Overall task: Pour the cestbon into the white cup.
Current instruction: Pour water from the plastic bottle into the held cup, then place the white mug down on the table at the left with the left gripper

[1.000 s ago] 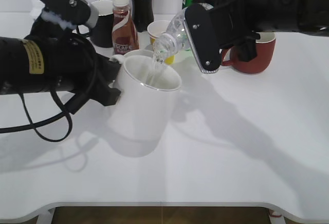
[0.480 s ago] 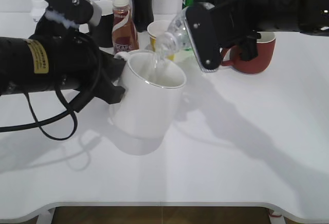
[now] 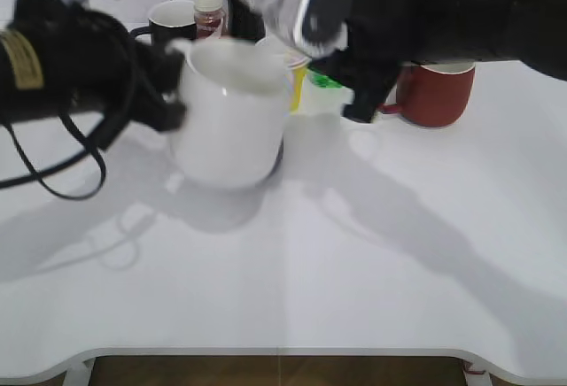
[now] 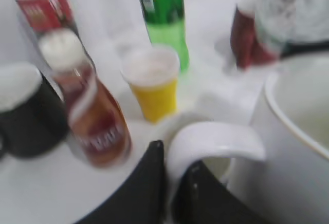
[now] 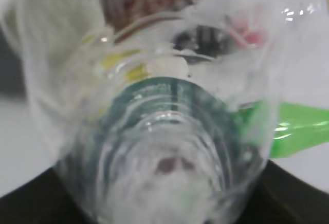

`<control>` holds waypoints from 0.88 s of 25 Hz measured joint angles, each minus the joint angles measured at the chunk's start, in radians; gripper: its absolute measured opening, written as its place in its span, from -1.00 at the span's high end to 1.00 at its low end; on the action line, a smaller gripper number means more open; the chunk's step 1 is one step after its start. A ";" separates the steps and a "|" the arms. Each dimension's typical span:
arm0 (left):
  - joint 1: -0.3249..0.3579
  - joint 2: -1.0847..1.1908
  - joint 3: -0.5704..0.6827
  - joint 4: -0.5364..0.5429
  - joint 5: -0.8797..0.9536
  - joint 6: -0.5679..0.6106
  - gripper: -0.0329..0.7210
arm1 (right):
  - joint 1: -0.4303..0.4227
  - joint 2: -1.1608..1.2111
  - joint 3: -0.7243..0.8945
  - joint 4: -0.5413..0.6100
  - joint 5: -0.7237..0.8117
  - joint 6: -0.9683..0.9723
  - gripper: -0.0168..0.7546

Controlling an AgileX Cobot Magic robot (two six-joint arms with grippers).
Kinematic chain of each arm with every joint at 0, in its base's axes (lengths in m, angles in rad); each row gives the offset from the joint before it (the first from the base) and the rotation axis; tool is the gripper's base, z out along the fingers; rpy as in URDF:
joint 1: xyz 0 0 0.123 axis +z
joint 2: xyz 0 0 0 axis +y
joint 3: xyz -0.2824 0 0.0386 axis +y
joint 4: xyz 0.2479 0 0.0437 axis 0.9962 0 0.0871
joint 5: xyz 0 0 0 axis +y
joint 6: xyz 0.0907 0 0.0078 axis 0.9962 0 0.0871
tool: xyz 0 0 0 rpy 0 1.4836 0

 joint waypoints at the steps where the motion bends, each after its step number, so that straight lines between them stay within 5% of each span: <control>1: 0.008 -0.009 0.000 0.000 -0.021 0.000 0.81 | 0.000 0.000 0.000 0.095 -0.013 0.002 -0.20; 6: 0.088 -0.017 0.001 0.005 -0.122 0.001 0.81 | -0.014 0.000 0.015 0.583 -0.096 0.008 -0.20; 11: 0.258 -0.017 0.034 -0.008 -0.313 0.001 0.81 | -0.077 0.000 0.108 0.733 -0.207 0.107 -0.20; 14: 0.373 -0.004 0.085 -0.050 -0.447 0.001 0.81 | -0.149 0.000 0.205 0.668 -0.314 0.281 -0.20; 17: 0.457 0.065 0.107 -0.088 -0.558 0.001 0.81 | -0.233 0.000 0.291 0.458 -0.405 0.497 -0.20; 22: 0.498 0.243 0.110 -0.099 -0.725 0.001 0.81 | -0.352 -0.001 0.370 0.165 -0.567 0.791 -0.20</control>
